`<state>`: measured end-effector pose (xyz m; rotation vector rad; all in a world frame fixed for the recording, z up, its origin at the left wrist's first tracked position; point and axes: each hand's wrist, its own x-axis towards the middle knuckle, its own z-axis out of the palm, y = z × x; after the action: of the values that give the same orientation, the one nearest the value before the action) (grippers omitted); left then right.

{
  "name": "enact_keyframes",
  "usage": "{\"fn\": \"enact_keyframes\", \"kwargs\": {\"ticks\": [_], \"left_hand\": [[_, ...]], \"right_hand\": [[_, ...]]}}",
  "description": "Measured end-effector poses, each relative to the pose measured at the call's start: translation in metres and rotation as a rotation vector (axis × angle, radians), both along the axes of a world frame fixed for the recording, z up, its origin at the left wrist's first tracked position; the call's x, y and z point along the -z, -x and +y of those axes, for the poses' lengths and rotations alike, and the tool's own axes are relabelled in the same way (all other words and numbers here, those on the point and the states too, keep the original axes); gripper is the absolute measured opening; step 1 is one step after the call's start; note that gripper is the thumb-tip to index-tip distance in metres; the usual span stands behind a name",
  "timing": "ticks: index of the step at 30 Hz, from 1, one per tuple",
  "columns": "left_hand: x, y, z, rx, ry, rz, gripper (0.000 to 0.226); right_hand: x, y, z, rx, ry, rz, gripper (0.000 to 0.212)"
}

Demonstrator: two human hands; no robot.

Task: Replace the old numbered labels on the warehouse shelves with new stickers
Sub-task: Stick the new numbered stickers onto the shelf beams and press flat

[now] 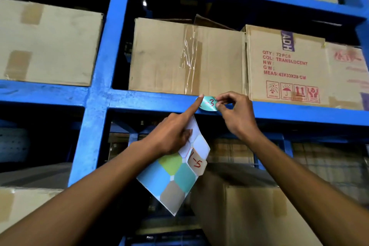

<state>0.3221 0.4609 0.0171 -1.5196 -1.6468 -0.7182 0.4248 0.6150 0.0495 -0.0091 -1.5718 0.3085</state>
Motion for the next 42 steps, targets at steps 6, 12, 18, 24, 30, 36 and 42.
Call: {"fn": "enact_keyframes", "kwargs": {"ticks": [6, 12, 18, 24, 30, 36, 42], "left_hand": [[-0.011, -0.011, 0.026, -0.2, 0.093, 0.018, 0.086], [-0.015, -0.009, 0.036, -0.399, 0.179, 0.011, 0.086], [-0.013, -0.011, 0.039, -0.432, 0.197, 0.014, 0.089], [-0.012, -0.013, 0.039, -0.441, 0.199, 0.004, 0.09], [-0.01, -0.01, 0.04, -0.453, 0.196, 0.003, 0.091], [-0.01, -0.008, 0.042, -0.448, 0.187, 0.007, 0.093], [-0.01, -0.006, 0.041, -0.432, 0.195, 0.007, 0.095]], "right_hand": [[0.001, 0.0, 0.014, -0.038, 0.031, 0.006, 0.013], [-0.001, 0.0, 0.024, -0.044, 0.057, 0.004, 0.011], [-0.001, 0.001, 0.031, -0.042, 0.084, -0.026, 0.01], [-0.002, 0.002, 0.032, -0.053, 0.113, -0.013, 0.006], [-0.008, 0.007, 0.032, -0.031, 0.137, -0.031, 0.009], [-0.008, 0.011, 0.033, -0.002, 0.133, -0.028, 0.008], [-0.007, 0.005, 0.038, -0.004, 0.234, 0.014, 0.008]]}}
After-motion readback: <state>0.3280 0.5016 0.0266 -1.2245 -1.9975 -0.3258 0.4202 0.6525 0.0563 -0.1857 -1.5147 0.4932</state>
